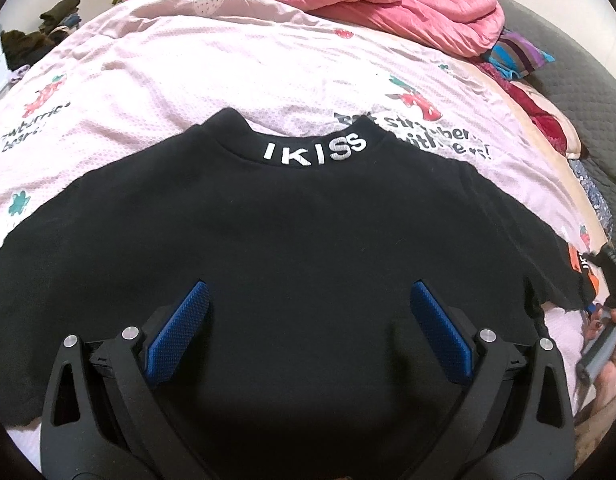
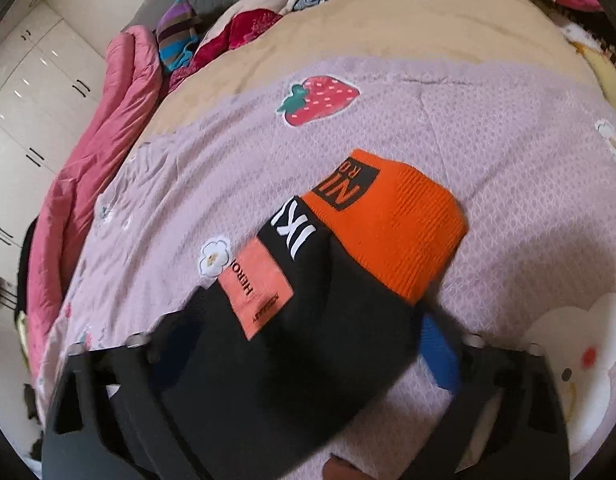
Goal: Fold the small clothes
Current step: 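Close the right tool on the orange sleeve cuff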
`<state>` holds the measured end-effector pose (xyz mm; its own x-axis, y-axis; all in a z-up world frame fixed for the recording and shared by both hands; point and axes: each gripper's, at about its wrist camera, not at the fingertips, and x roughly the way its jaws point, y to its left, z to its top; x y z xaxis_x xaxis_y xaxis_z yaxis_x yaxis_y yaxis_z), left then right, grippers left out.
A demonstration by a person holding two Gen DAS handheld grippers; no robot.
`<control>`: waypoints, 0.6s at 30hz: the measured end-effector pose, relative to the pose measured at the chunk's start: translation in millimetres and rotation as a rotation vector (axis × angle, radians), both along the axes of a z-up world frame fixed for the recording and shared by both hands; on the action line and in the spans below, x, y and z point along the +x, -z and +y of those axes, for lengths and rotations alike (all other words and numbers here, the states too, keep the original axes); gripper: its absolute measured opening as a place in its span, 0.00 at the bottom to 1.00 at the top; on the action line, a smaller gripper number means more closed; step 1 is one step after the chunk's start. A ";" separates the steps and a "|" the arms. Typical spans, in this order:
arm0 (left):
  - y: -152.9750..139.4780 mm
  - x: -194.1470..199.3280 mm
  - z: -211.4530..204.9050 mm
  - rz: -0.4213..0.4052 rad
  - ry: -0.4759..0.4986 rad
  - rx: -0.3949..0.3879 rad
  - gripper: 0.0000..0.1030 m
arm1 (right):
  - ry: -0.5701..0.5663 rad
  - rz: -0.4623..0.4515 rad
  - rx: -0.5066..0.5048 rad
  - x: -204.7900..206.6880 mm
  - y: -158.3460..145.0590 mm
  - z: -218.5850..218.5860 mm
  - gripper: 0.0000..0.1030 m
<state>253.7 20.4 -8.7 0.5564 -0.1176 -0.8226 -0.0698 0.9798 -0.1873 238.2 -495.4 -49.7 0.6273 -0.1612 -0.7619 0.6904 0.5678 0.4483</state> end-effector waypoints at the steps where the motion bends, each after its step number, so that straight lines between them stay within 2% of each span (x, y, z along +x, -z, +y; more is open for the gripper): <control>1: -2.0 -0.3 0.2 -0.003 0.001 -0.002 0.92 | 0.005 0.000 -0.001 -0.3 0.5 0.2 0.48; 2: -3.6 -0.5 0.0 -0.005 0.002 -0.004 0.92 | 0.012 -0.009 0.003 -1.7 0.7 -0.8 0.36; 4: -7.2 -1.5 -0.6 -0.007 0.007 0.000 0.92 | 0.001 -0.045 0.039 -4.6 -0.1 -2.2 0.21; 5: -9.0 -2.0 -0.6 -0.008 0.007 0.001 0.92 | -0.007 -0.056 0.049 -5.6 -1.2 -2.1 0.16; 9: -20.0 -7.2 2.9 -0.027 -0.004 -0.027 0.92 | -0.057 -0.147 0.050 -11.1 -17.4 8.3 0.15; 13: -34.2 -12.3 3.9 -0.061 0.001 -0.035 0.92 | -0.171 -0.235 0.058 -10.2 -36.6 25.5 0.14; 18: -49.5 -17.6 3.7 -0.102 0.007 -0.042 0.92 | -0.283 -0.290 0.041 -5.2 -55.4 45.6 0.14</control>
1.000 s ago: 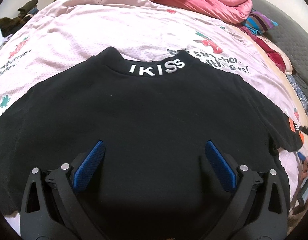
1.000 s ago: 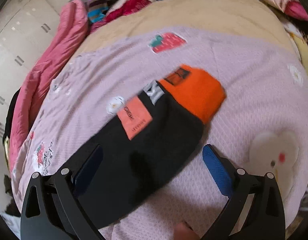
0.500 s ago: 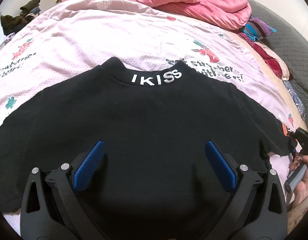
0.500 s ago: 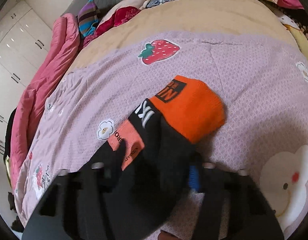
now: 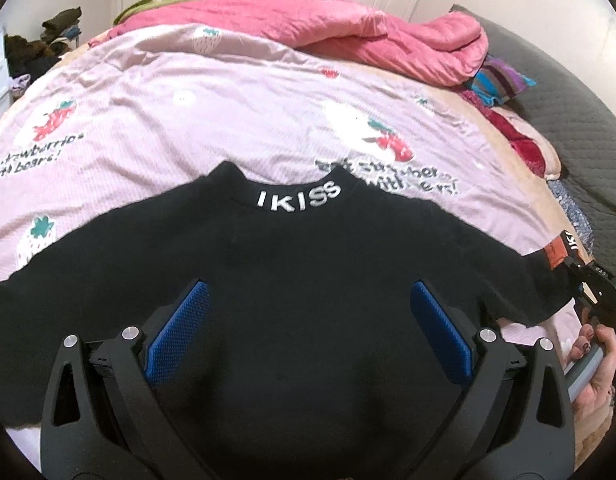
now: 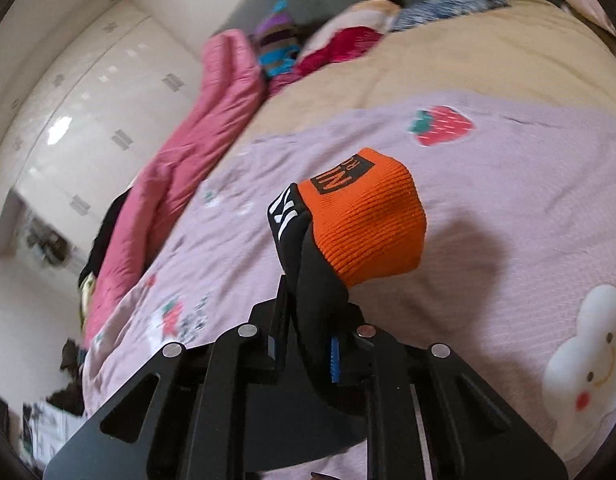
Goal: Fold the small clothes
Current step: 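Close the right tool on the orange sleeve cuff, then lift the cuff with the right tool and carry it across the sweater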
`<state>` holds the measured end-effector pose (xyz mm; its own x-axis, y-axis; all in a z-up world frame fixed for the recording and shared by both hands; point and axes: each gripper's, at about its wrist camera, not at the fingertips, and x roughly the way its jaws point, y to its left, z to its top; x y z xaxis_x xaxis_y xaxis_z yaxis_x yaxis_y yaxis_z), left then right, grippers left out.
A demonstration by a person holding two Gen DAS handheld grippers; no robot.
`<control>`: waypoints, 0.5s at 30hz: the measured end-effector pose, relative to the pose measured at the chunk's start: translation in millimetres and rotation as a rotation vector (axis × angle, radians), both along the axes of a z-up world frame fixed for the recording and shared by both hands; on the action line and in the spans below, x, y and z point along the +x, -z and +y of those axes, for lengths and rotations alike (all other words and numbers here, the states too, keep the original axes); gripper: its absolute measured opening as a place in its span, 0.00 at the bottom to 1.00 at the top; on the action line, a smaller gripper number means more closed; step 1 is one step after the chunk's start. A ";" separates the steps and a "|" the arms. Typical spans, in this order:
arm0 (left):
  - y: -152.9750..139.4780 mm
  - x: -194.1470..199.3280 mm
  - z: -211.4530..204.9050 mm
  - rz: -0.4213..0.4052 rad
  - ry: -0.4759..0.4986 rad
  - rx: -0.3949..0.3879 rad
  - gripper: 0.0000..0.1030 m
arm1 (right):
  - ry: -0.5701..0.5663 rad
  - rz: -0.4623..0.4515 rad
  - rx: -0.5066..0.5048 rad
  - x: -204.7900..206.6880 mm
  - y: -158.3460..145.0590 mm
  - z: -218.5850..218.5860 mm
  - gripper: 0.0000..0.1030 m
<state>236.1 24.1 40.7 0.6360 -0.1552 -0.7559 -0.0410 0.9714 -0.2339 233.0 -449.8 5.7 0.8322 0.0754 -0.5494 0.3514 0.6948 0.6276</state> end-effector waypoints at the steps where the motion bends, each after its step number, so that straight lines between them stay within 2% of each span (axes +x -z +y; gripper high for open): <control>1: -2.7 -1.6 0.3 -0.007 0.001 -0.005 0.92 | -0.015 -0.007 0.002 -0.3 -1.9 3.2 0.14; 8: -14.6 -4.9 2.0 -0.038 -0.006 -0.021 0.92 | -0.142 -0.070 -0.023 -1.3 -24.0 35.3 0.14; 15: -19.9 -8.7 4.7 -0.046 -0.011 -0.037 0.92 | -0.263 -0.138 -0.091 -8.6 -49.6 73.9 0.14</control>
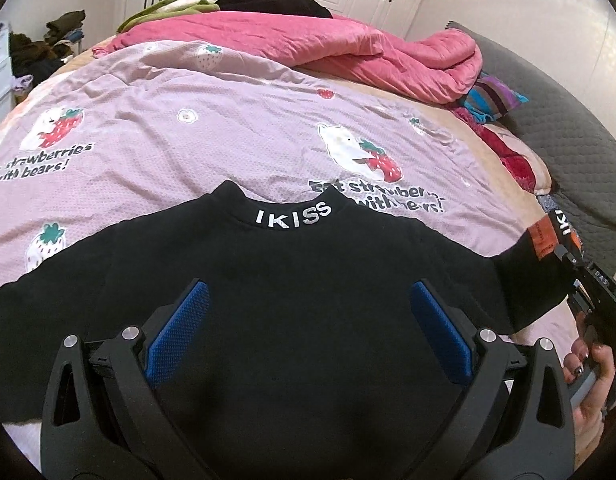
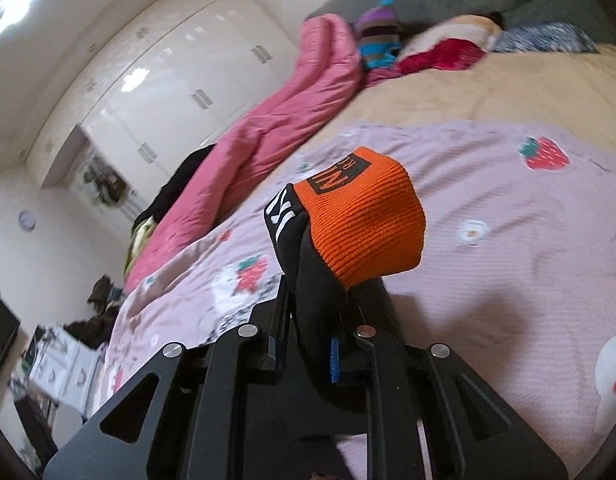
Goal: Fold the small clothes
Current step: 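Lift the cuff with the right tool and carry it across the sweater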
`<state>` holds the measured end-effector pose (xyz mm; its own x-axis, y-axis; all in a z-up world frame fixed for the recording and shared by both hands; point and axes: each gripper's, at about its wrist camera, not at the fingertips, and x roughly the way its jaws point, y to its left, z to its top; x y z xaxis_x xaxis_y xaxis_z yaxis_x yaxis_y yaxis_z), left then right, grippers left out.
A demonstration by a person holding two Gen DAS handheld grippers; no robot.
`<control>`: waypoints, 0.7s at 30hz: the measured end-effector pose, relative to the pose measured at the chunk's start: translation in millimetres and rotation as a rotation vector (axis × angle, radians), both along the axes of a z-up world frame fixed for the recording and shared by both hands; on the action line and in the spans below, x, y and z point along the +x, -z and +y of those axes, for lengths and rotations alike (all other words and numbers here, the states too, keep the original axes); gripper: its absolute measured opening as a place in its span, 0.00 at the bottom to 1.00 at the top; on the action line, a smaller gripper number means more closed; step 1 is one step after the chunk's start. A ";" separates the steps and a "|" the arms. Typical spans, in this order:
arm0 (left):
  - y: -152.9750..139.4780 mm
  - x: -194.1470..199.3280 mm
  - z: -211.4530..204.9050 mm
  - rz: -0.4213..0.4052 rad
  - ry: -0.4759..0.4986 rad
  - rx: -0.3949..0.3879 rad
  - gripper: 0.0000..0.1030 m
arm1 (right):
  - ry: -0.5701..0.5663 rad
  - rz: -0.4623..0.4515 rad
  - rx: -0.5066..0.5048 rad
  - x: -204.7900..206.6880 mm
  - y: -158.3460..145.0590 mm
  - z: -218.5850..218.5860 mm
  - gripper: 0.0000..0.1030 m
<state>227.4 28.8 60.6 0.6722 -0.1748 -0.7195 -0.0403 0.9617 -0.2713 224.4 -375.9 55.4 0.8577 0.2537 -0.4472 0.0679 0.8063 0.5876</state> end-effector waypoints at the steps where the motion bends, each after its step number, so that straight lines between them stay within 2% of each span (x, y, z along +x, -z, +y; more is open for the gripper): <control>1: -0.6 -0.4 0.2 0.000 0.000 -0.003 0.92 | -0.021 -0.007 -0.006 -0.8 -2.9 6.6 0.14; 21: -8.2 -23.7 35.6 -0.007 -0.069 -0.117 0.92 | -0.251 -0.059 -0.117 -11.2 -22.4 87.0 0.14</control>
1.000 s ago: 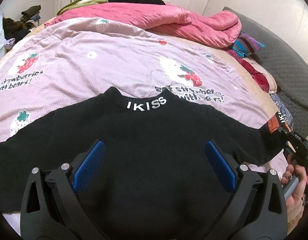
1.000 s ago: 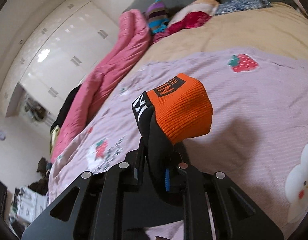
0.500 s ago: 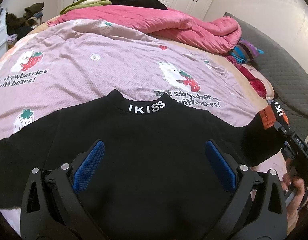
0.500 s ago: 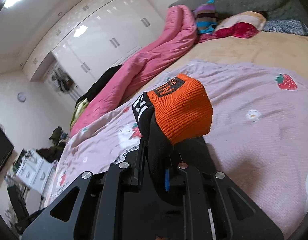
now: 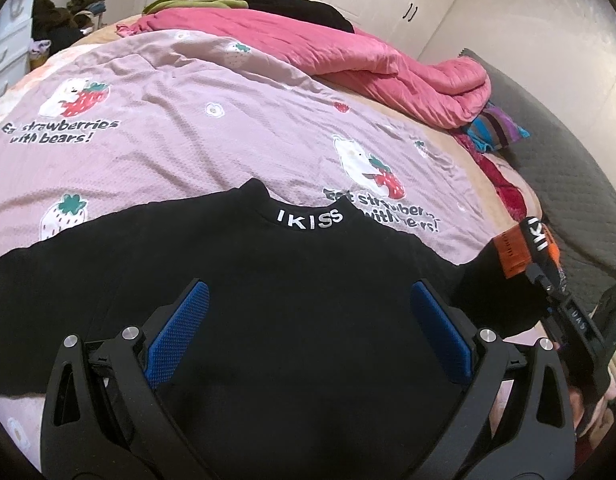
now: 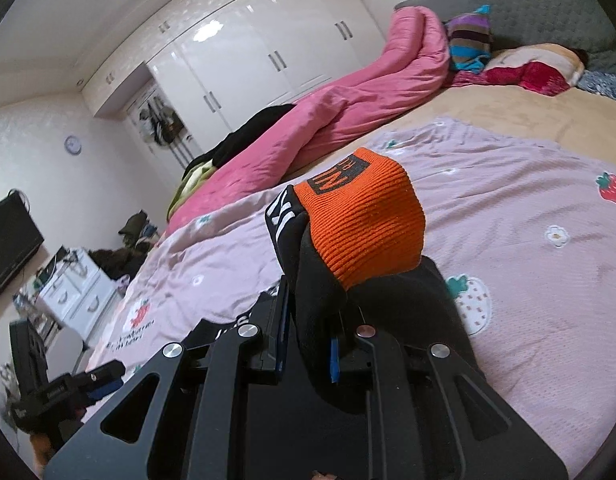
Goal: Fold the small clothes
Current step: 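Lift the cuff with the right tool and carry it across the sweater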
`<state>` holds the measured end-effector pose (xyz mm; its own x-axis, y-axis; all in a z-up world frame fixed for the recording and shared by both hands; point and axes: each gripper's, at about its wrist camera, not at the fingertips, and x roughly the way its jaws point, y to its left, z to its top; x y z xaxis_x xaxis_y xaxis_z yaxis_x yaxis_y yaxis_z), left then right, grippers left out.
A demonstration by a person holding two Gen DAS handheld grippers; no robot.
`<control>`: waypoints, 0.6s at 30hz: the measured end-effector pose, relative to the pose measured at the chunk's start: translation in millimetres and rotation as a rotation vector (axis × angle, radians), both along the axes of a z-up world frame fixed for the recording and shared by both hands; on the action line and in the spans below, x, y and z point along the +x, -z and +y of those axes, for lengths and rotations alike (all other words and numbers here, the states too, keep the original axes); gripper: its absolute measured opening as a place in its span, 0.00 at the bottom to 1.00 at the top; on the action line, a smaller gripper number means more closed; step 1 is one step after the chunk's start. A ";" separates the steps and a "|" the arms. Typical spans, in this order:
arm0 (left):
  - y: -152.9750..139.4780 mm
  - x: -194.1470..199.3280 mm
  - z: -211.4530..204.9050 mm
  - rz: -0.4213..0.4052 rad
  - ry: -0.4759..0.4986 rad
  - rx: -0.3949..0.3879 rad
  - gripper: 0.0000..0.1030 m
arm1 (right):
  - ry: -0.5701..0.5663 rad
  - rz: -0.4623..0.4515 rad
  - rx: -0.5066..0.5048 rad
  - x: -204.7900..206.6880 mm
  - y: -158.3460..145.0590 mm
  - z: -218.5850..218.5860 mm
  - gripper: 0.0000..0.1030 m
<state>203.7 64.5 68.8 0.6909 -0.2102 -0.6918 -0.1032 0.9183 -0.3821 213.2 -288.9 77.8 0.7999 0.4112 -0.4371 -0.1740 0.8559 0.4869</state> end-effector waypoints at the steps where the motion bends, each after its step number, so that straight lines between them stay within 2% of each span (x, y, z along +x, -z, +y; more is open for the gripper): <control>1: -0.1 -0.3 1.7 -0.001 -0.003 -0.005 0.92 | -0.017 0.000 -0.006 -0.4 0.1 5.0 0.14; 13: 15.0 -7.8 17.6 0.056 0.010 -0.041 0.92 | -0.136 0.003 -0.128 -3.0 13.9 65.5 0.14; 18: 29.8 -12.5 25.9 0.088 0.035 -0.094 0.92 | -0.200 0.032 -0.166 -2.7 29.1 93.7 0.14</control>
